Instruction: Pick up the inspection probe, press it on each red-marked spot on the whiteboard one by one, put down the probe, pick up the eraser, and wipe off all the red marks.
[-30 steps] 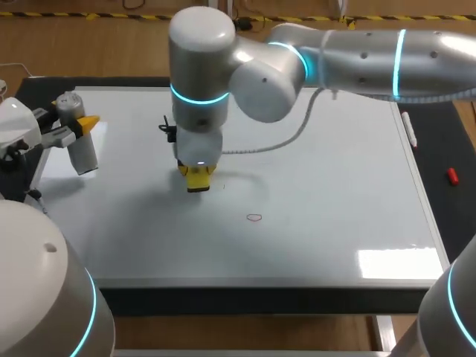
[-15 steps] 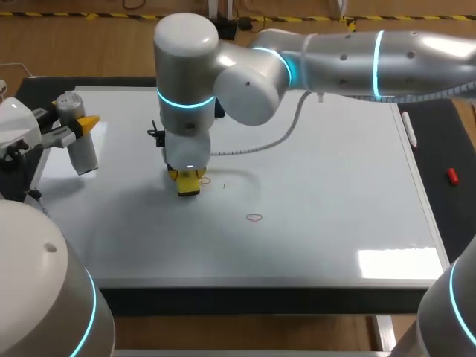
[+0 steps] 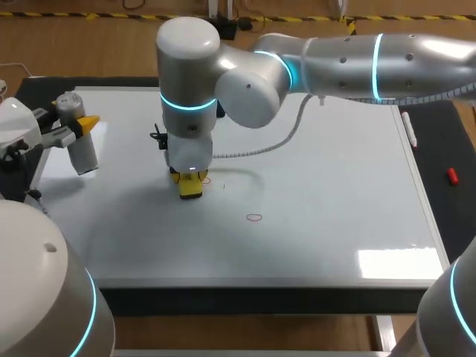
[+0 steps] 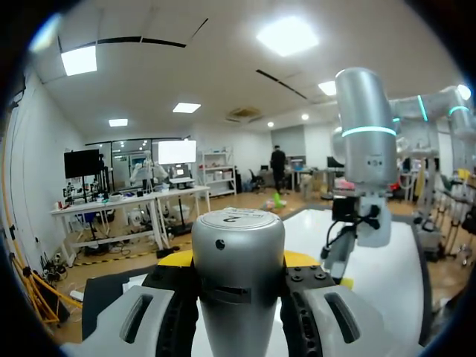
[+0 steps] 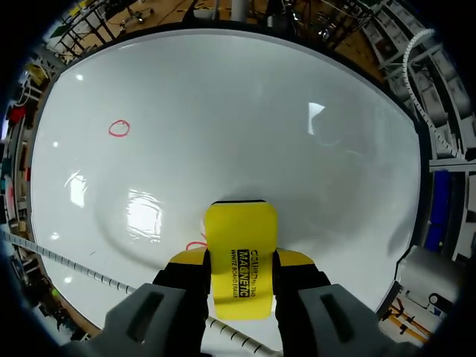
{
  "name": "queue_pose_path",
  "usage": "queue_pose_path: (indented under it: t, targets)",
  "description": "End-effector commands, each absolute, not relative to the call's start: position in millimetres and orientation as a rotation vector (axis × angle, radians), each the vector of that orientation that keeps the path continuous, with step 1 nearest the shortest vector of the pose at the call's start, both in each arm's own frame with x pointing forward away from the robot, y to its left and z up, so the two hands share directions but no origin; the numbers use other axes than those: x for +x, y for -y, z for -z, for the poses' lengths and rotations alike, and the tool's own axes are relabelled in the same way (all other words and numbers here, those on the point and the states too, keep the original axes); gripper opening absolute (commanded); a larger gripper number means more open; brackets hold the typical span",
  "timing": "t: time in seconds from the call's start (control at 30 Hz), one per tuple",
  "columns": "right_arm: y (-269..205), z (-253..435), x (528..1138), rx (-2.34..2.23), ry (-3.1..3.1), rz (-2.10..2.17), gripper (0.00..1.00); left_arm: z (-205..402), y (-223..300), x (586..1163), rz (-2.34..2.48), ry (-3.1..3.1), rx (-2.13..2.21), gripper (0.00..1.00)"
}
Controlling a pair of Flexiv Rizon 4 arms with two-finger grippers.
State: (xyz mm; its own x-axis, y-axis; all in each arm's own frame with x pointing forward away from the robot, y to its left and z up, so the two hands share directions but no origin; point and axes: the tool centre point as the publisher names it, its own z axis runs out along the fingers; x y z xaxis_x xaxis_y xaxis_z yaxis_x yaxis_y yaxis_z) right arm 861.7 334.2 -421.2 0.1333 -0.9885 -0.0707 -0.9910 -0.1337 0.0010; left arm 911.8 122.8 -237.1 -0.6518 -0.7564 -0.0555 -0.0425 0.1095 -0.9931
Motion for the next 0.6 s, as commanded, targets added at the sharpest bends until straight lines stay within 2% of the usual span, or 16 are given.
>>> queue_pose_path:
  t: [0.03,0.6]
  targets:
    - [-328.0,421.9,861.3,-2.331,-2.039,-0.073,0.00,235.8,-122.6,911.2,1.593,-1.813,-0.779,0.00]
    - [-288.0,424.9,863.5,-2.266,-2.143,-0.024,0.00,235.8,-122.6,911.2,1.593,-1.813,-0.779,0.00]
